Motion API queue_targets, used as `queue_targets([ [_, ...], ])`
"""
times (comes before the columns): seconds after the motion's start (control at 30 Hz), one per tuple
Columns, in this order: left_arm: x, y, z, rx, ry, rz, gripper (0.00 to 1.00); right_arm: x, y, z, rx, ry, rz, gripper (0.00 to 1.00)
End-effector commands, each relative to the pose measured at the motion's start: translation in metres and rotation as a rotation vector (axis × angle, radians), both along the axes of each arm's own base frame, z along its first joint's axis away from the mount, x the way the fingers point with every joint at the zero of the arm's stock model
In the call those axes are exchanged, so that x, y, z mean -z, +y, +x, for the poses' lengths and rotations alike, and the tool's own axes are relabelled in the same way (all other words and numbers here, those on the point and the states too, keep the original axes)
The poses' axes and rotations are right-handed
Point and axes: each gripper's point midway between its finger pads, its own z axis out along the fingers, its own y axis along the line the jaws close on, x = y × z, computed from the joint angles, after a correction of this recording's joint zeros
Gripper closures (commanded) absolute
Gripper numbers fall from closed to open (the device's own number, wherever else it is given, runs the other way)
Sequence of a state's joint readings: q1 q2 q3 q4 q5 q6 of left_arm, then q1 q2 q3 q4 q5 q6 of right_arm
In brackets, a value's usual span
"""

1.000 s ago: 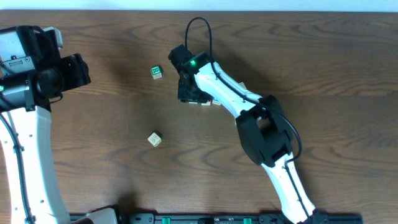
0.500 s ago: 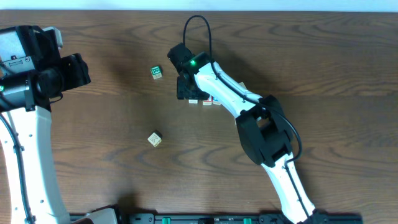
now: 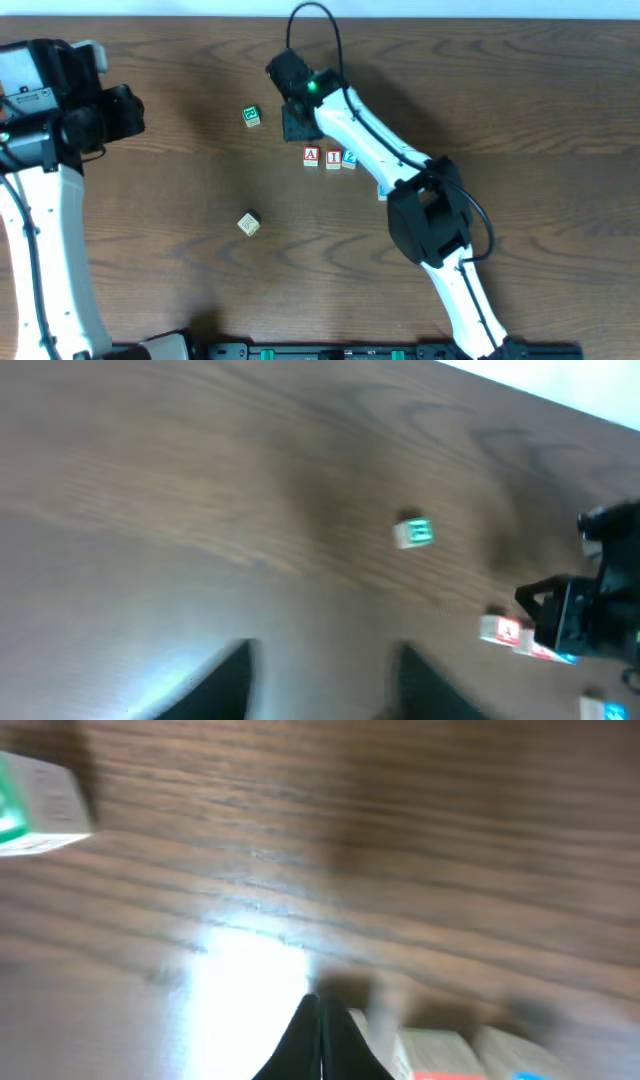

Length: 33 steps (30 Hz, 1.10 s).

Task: Spell out Ai2
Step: 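Bring both grippers to the ends of the block row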

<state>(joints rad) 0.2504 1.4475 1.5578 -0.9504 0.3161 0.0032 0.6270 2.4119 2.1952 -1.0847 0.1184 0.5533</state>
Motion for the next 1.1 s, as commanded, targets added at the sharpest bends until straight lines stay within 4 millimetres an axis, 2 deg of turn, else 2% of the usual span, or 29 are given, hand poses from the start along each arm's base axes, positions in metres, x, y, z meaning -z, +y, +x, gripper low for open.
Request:
queue_targets([
  [0.0, 0.029, -0.046, 0.009, 0.164, 0.049, -0.149, 0.94, -0.065, -0.027, 0.016, 0.022, -0.099, -0.027, 0.99],
  [0.1, 0.054, -0.083, 0.014, 0.258, 0.109, -0.162, 0.94, -0.106, -0.060, 0.010, 0.067, -0.112, -0.035, 0.99],
  [0.13, 0.063, -0.102, 0.014, 0.310, 0.132, -0.168, 0.94, -0.119, -0.076, 0.007, 0.078, -0.111, -0.041, 0.99],
  [0.17, 0.073, -0.132, 0.015, 0.389, 0.158, -0.174, 0.94, -0.136, -0.100, 0.002, 0.077, -0.097, -0.037, 0.99],
  [0.27, 0.090, -0.178, 0.013, 0.502, 0.191, -0.165, 0.94, -0.153, -0.130, -0.007, 0.016, -0.038, 0.055, 0.99],
  [0.33, 0.103, -0.194, 0.014, 0.540, 0.214, -0.164, 0.94, -0.153, -0.143, -0.008, -0.024, -0.016, 0.123, 0.99],
  [0.4, 0.117, -0.204, 0.016, 0.564, 0.239, -0.189, 0.94, -0.141, -0.146, -0.008, -0.059, 0.017, 0.232, 0.99],
  [0.47, 0.127, -0.221, 0.019, 0.609, 0.258, -0.291, 0.94, -0.112, -0.139, -0.007, -0.086, 0.063, 0.362, 0.99],
  [0.53, 0.143, -0.227, 0.027, 0.583, 0.285, -0.330, 0.94, -0.078, -0.129, -0.014, -0.098, 0.114, 0.445, 0.99],
  [0.63, 0.160, -0.230, 0.041, 0.529, 0.300, -0.360, 0.94, -0.043, -0.124, -0.030, -0.100, 0.178, 0.468, 0.99],
  [0.7, 0.168, -0.231, 0.049, 0.504, 0.298, -0.367, 0.94, -0.029, -0.125, -0.035, -0.085, 0.196, 0.466, 0.99],
  [0.8, 0.178, -0.233, 0.054, 0.477, 0.310, -0.381, 0.94, -0.015, -0.135, -0.035, -0.063, 0.197, 0.435, 0.99],
  [0.97, 0.186, -0.238, 0.052, 0.476, 0.330, -0.383, 0.94, -0.009, -0.142, -0.031, -0.058, 0.171, 0.370, 0.99],
  [1.07, 0.185, -0.241, 0.053, 0.467, 0.328, -0.391, 0.94, 0.002, -0.137, -0.028, -0.067, 0.175, 0.354, 0.99],
])
